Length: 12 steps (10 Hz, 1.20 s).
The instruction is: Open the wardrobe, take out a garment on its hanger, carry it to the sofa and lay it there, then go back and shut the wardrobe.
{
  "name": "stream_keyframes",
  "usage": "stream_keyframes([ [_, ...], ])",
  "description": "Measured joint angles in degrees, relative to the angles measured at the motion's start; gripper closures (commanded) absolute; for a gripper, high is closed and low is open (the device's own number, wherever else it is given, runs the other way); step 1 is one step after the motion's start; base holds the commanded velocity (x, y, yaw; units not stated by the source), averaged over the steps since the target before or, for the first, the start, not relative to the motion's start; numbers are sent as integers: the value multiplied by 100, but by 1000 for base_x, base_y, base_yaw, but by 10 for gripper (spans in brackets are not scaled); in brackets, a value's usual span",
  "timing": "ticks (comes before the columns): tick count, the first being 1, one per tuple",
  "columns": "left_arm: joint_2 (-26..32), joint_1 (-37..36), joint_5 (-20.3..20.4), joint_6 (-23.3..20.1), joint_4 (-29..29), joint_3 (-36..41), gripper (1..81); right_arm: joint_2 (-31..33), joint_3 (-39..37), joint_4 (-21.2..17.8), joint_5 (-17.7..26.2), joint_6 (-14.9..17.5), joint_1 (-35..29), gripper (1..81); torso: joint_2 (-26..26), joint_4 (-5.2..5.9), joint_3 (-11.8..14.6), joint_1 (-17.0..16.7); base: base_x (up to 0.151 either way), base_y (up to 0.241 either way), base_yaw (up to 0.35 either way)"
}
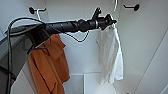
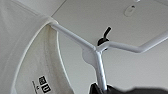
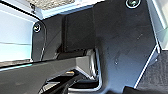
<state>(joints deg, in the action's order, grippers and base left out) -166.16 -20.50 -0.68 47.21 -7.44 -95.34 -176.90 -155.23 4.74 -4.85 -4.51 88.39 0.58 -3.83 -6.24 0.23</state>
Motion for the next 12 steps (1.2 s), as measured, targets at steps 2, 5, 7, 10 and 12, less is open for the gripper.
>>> stream_keyframes([
  [2,-7,-2,-245,0,39,-5,811,18,0,0,-5,0,-33,10,0,217,0,0,0,0,0],
  [5,-7,0,-347,0,39,356,811,21,0,0,-11,-2,-46,10,0,221,0,0,0,0,0],
  [7,63,0,-319,-2,44,855,811,21,0,0,-10,-2,-46,10,0,221,0,0,0,0,0],
  [10,133,238,-55,-2,68,1207,811,21,0,0,-11,-4,-46,10,0,221,0,0,0,0,0],
  [12,191,373,-57,-2,68,1191,811,18,0,-1,-13,-2,-88,10,-5,221,-2,6,-71,0,0],
])
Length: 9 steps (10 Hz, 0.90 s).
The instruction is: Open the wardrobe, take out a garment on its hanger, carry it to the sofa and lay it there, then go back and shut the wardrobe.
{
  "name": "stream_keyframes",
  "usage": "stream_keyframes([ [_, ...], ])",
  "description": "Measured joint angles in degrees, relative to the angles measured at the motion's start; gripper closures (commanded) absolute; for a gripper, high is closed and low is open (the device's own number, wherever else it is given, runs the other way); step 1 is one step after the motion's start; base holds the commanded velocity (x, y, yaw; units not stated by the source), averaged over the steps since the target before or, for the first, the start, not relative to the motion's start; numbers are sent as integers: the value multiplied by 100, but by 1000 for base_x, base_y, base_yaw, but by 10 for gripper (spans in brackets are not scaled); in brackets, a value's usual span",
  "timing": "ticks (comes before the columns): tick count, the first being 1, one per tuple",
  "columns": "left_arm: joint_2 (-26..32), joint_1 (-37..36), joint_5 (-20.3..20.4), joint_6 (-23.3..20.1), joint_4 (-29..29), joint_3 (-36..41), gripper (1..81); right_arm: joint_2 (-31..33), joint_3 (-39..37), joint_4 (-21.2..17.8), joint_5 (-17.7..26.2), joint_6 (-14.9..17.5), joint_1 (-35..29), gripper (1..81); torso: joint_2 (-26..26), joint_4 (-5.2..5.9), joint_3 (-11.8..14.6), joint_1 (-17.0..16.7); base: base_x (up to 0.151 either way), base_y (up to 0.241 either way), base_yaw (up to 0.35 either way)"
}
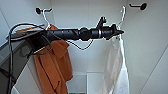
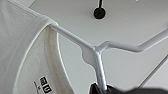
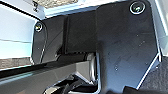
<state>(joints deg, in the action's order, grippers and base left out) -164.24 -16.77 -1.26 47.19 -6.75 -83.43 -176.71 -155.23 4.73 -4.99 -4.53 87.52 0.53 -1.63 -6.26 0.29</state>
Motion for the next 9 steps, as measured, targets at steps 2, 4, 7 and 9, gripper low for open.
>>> stream_keyframes([
  [2,-12,-6,21,-23,11,17,811,-7,0,-2,-16,-6,-4,10,-2,0,0,-2,-81,0,0],
  [4,-50,2,51,-28,15,26,811,-7,0,-2,-16,-20,5,10,-2,0,0,-2,-83,0,0],
  [7,-54,22,46,-39,15,50,811,-9,0,-2,-13,-23,7,10,-5,0,0,0,-84,0,0],
  [9,-135,187,55,-54,17,46,811,-9,0,-2,-13,-23,7,10,-2,0,0,-5,-84,0,0],
])
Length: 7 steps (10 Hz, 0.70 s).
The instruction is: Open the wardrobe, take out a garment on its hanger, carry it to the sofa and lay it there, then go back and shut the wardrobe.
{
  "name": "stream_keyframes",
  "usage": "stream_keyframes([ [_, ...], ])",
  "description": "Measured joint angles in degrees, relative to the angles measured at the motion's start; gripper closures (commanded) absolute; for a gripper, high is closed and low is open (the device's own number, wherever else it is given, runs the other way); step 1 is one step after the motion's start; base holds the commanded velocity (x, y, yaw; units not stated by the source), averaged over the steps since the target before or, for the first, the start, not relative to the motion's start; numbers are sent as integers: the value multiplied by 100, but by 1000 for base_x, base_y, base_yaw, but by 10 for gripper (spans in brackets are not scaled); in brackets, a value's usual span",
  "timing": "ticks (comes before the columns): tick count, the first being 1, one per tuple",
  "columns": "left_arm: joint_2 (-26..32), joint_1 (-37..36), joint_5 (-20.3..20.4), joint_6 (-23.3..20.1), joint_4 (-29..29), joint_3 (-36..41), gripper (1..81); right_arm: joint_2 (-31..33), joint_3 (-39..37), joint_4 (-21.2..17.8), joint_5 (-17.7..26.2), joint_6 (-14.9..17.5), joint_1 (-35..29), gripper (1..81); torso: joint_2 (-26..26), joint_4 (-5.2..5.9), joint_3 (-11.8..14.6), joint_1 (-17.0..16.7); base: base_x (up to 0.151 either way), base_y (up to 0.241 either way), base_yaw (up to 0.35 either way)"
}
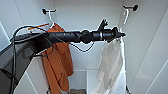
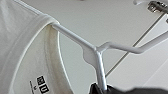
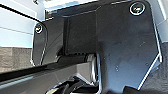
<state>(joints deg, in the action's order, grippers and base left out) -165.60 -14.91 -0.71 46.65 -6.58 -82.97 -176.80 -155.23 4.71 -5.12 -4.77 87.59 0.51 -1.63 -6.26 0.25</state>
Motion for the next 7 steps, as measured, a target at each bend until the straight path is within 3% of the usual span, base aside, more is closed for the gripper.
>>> stream_keyframes([
  [4,-391,166,24,-10,83,-104,811,1,0,0,-2,-5,4,10,-2,0,0,0,-88,0,0],
  [7,-343,205,24,-10,85,4,811,1,0,0,0,0,4,10,-2,0,-2,2,-108,0,0],
])
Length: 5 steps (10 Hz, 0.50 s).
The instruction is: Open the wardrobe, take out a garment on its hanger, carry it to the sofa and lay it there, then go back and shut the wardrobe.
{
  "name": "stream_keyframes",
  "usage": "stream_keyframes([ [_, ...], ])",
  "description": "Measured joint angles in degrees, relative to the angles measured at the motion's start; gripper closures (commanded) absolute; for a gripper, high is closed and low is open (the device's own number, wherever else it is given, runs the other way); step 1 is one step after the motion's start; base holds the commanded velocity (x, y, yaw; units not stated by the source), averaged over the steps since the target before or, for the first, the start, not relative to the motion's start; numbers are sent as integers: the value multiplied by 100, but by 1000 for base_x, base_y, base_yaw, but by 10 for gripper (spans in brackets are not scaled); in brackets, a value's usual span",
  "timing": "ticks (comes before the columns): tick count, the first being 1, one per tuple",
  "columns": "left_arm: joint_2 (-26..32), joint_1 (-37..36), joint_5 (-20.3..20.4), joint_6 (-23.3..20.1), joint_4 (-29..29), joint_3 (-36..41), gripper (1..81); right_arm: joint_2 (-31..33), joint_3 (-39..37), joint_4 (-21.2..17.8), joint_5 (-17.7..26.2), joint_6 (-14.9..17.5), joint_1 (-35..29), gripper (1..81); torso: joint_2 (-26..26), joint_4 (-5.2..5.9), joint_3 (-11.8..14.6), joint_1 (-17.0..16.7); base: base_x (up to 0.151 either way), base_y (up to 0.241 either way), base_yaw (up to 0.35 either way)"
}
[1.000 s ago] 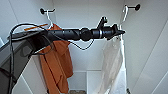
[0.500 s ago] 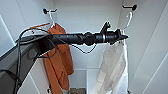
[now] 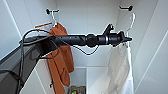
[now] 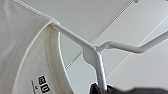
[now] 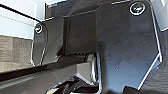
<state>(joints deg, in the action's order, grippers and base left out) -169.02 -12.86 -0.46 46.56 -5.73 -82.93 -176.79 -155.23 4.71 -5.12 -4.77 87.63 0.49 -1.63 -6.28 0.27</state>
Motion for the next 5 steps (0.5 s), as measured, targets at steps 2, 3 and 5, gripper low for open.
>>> stream_keyframes([
  [2,4,7,5,2,0,156,811,0,0,-2,0,-5,2,10,0,0,2,-2,-114,0,0],
  [3,78,18,6,5,0,239,811,-1,0,-2,-2,-2,0,10,0,0,2,-2,-115,0,0],
  [5,362,52,17,5,0,358,811,-1,0,-2,0,0,-2,10,0,0,2,0,-114,0,0],
])
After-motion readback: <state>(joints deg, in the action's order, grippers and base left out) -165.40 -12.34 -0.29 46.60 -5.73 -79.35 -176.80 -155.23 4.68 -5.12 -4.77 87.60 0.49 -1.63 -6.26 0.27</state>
